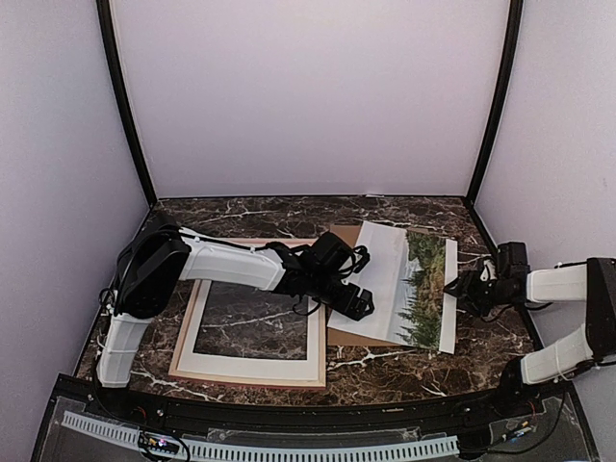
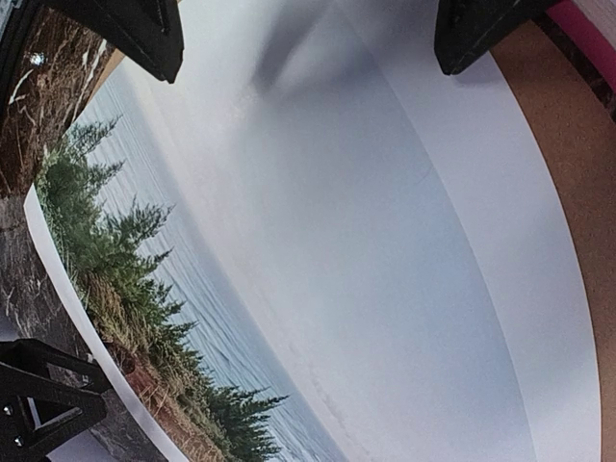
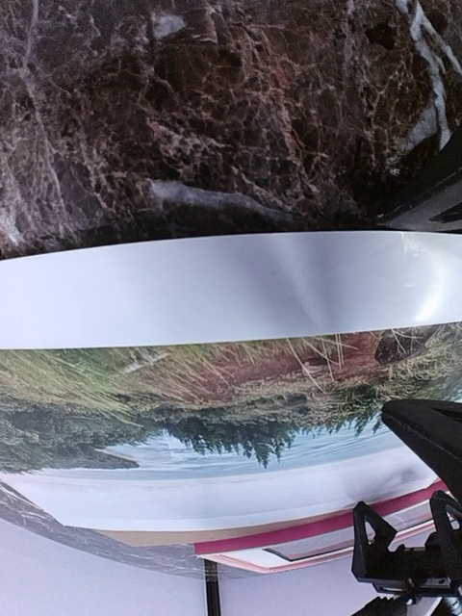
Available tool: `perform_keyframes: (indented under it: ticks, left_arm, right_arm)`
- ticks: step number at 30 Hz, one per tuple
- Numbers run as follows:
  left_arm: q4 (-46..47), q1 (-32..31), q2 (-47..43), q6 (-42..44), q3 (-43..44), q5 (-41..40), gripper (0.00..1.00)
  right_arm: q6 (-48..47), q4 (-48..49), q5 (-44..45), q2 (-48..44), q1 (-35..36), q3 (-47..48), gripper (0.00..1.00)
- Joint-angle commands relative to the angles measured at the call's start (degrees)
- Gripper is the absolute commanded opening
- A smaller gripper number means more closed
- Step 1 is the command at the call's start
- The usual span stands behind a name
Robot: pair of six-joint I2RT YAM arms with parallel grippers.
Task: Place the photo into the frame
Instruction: Hold the photo against the backboard, then pick up the photo from the backboard.
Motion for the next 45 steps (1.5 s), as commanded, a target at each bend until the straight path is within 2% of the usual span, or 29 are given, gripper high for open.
perform_keyframes:
  ticks: [1,16,45]
  left_arm:
    - [-3.29,-0.30,0.32,-0.95,-2.15,0.85,0.94]
    - [-3.84,-0.25,0.29,-0.62,-1.91,0.62,0.94]
    - [-3.95,-0.25,0.29,-0.51,-1.71,0.38,0.93]
  right_arm:
    - [-1.17,0.88,-4.92,-0.86,-1.36,-1.02,0.59]
    - [-3.99,1.25,-10.97,-1.78,-2.98,1.00,0.53]
    - [-2.57,7.49,-21.86,-1.26,-9.79,-0.93,0.49]
